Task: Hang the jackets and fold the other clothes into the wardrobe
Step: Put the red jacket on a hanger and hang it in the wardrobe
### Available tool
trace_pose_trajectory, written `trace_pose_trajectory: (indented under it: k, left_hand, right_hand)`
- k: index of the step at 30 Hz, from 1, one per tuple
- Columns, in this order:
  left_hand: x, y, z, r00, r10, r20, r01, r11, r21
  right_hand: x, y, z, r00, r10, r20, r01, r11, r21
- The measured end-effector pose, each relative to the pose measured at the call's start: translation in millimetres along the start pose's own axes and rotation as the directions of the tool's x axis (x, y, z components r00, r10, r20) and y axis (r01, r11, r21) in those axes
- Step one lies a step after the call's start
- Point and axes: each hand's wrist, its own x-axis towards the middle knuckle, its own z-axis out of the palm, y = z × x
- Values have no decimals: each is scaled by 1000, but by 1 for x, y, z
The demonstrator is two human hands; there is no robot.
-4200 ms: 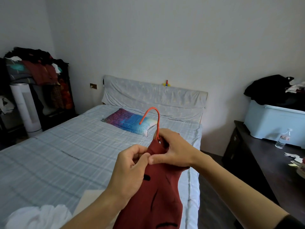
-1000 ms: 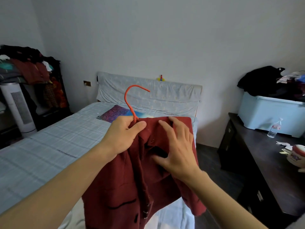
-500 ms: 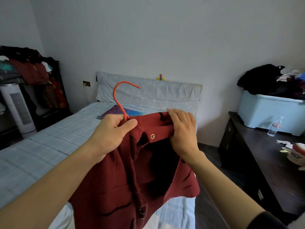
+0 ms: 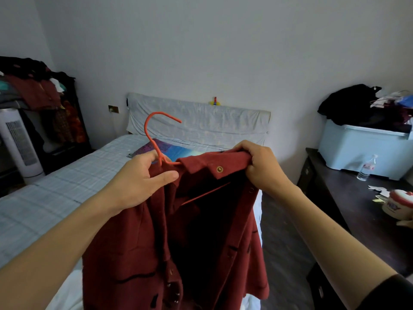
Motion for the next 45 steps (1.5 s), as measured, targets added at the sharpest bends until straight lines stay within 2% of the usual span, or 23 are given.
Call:
trace_pose_trajectory:
  k: [4, 9, 12, 16, 18, 20, 22, 24, 27, 34, 37, 39, 40, 42, 45]
  left_hand:
    - [-7, 3, 1, 997, 66, 47, -68, 996, 50]
    - [-12, -4, 13, 995, 90, -46, -79, 975, 206]
    - [-14, -8, 19, 989, 122, -89, -90, 949, 302]
    - [-9, -11, 22, 981, 127, -146, -75, 945, 320]
    - [-6, -9, 24, 975, 149, -163, -94, 948, 304]
    - [-3, -5, 27, 966, 170, -196, -110, 953, 281]
    - [0, -3, 29, 954, 172, -247, -110, 963, 245]
    - [1, -2, 30, 946, 170, -276, -115, 972, 205]
    - [-2, -3, 28, 936, 179, -302, -139, 979, 150]
    - [-3, 3, 15, 924, 219, -312, -187, 974, 129]
    - [-3, 5, 10, 924, 242, -295, -212, 969, 129]
    - [-4, 8, 10, 922, 283, -264, -255, 958, 135]
    - [-5, 9, 11, 921, 306, -241, -280, 950, 134]
    - [-7, 11, 15, 921, 338, -194, -318, 940, 128]
    - [-8, 11, 17, 913, 373, -168, -352, 925, 143]
  right_hand:
    - [8, 1, -6, 992, 82, -100, -87, 995, -44]
    - [17, 3, -19, 962, 174, -211, -186, 982, -40]
    - [16, -2, -25, 940, 150, -306, -166, 986, -26]
    - [6, -15, -27, 928, 81, -364, -95, 995, -21]
    - [-4, -28, -21, 942, 49, -331, -49, 999, 10]
    - [-16, -43, -9, 969, -46, -241, 58, 997, 43]
    - [-29, -54, 9, 974, -212, -75, 216, 975, 48]
    - [-41, -53, 29, 944, -315, 100, 319, 948, -24]
    - [-52, -46, 43, 931, -291, 221, 326, 934, -147]
    - [-46, -53, 16, 890, -363, 274, 414, 897, -157]
    - [-40, -57, 7, 893, -446, 56, 448, 893, -46]
    - [-32, -58, 6, 886, -459, -63, 449, 885, -123]
    - [-27, -59, 7, 892, -446, -70, 429, 886, -173]
    - [-18, -60, 10, 914, -404, 19, 399, 892, -211]
    - [-13, -61, 17, 907, -370, 201, 403, 901, -160]
